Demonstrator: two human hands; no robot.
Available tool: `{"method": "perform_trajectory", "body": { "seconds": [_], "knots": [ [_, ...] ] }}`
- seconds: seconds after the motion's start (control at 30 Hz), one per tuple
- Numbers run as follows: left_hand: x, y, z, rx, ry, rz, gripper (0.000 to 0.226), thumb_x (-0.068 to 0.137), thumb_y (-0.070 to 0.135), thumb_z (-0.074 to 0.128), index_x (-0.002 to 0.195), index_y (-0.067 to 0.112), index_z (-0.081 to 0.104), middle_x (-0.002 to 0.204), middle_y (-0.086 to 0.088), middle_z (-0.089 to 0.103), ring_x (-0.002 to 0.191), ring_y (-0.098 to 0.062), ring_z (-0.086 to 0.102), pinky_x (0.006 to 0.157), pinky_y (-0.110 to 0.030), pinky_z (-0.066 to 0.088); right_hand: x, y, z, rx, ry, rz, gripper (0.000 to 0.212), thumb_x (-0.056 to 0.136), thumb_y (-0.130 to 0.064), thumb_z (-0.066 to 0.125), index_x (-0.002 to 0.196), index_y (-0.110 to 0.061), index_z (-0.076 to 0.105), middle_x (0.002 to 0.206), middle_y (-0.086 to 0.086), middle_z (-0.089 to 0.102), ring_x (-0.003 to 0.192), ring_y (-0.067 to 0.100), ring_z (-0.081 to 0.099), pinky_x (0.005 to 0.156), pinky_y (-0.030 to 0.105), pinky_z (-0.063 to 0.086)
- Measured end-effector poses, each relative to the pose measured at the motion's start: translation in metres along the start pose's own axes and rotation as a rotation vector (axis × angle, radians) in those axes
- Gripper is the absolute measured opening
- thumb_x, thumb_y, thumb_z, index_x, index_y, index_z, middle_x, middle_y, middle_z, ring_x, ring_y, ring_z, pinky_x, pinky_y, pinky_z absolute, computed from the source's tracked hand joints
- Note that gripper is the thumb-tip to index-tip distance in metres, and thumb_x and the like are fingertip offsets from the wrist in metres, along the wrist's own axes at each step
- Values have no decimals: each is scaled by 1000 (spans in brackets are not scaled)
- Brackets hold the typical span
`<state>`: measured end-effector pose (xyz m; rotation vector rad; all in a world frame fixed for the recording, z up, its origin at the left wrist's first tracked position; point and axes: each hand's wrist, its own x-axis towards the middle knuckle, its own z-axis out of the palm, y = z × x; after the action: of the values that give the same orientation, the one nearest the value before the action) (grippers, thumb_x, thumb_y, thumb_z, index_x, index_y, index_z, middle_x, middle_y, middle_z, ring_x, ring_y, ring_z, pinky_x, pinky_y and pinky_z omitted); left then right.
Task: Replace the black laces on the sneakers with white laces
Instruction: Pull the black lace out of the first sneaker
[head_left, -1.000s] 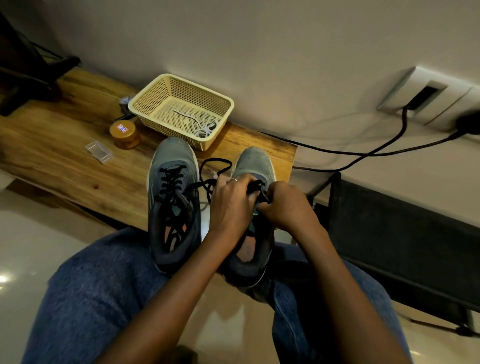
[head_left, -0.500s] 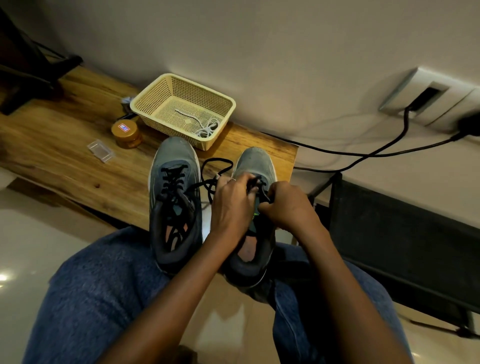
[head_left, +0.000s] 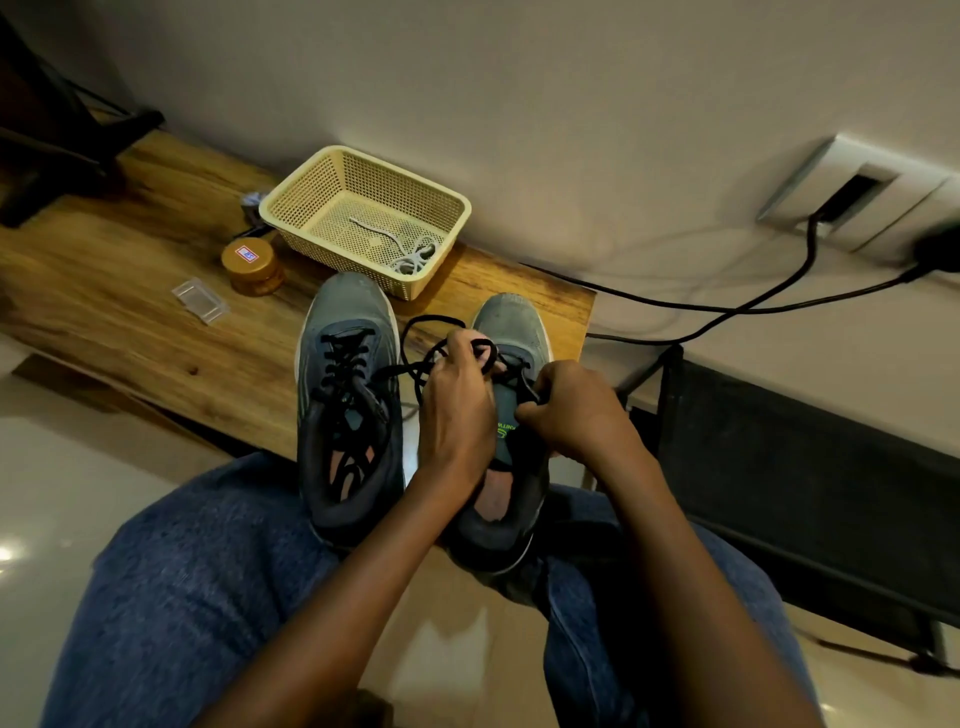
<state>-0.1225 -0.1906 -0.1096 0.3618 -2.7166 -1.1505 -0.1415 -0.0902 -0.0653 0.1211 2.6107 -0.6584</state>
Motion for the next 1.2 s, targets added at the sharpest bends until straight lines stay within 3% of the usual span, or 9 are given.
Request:
{"method": "perform_trajectory", "body": {
  "seconds": [0.17, 0.3, 0.47, 0.63, 0.73, 0.9, 0.97, 1.07, 1.2],
  "knots": [
    [2, -3, 1, 25, -120, 116, 33, 88, 6, 57, 120, 16, 55, 108, -8, 64, 112, -24, 48, 73, -25, 35, 0, 1, -1, -7, -9, -6, 25, 84, -22, 64, 103, -7, 58, 103, 15, 61, 90, 32, 64, 80, 47, 56],
    [3, -8, 2, 46, -114, 110, 25, 84, 12, 66, 105, 24, 67, 96, -1, 65, 106, -18, 47, 71, -22, 33, -1, 1, -1, -10, -16, -7, 26, 85, -24, 64, 105, -8, 58, 103, 14, 61, 91, 30, 64, 80, 46, 56],
    [2, -9, 6, 89, -68, 165, 20, 90, 4, 53, 105, 15, 60, 97, -9, 60, 100, -22, 50, 67, -24, 30, -1, 0, -1, 9, -5, -12, 22, 84, -21, 64, 101, -8, 60, 101, 14, 62, 88, 31, 65, 79, 46, 56],
    [0, -6, 2, -44, -18, 131, 23, 91, -1, 44, 111, 10, 46, 97, -11, 57, 91, -28, 52, 64, -36, 39, -2, 0, -1, -1, 11, -19, 20, 84, -21, 63, 99, -8, 59, 100, 14, 62, 89, 30, 63, 80, 45, 56],
    [0, -5, 2, -44, -67, 125, 28, 91, 2, 48, 117, 13, 49, 100, -9, 58, 98, -27, 50, 70, -39, 43, -1, 0, -1, -6, 0, -11, 23, 85, -21, 63, 103, -8, 59, 102, 14, 61, 90, 30, 63, 81, 45, 55],
    [4, -11, 5, 54, -103, 152, 34, 87, 7, 61, 117, 23, 62, 102, -4, 67, 110, -21, 46, 77, -28, 40, -1, 0, -1, -11, -12, -11, 27, 85, -21, 64, 108, -8, 59, 105, 13, 61, 94, 29, 62, 83, 45, 55],
    [4, -12, 5, 68, -77, 159, 33, 85, 2, 61, 112, 21, 65, 98, -5, 67, 106, -21, 49, 71, -27, 41, -1, 0, -1, -13, -11, -8, 28, 85, -22, 64, 109, -8, 59, 105, 13, 61, 94, 29, 62, 83, 45, 55],
    [3, -9, 4, 51, -38, 137, 20, 91, 8, 57, 107, 19, 60, 90, -7, 60, 87, -19, 51, 56, -18, 27, -1, 1, -1, -14, -8, -6, 29, 85, -22, 65, 110, -8, 58, 107, 14, 61, 95, 29, 62, 83, 45, 55],
    [9, -11, 5, -187, 40, -21, 8, 94, 10, 47, 102, 12, 50, 81, 0, 57, 75, -18, 54, 51, -19, 26, -1, 1, -1, -40, 6, -6, 30, 85, -23, 64, 109, -7, 59, 110, 16, 60, 97, 31, 61, 84, 44, 54]
  ]
}}
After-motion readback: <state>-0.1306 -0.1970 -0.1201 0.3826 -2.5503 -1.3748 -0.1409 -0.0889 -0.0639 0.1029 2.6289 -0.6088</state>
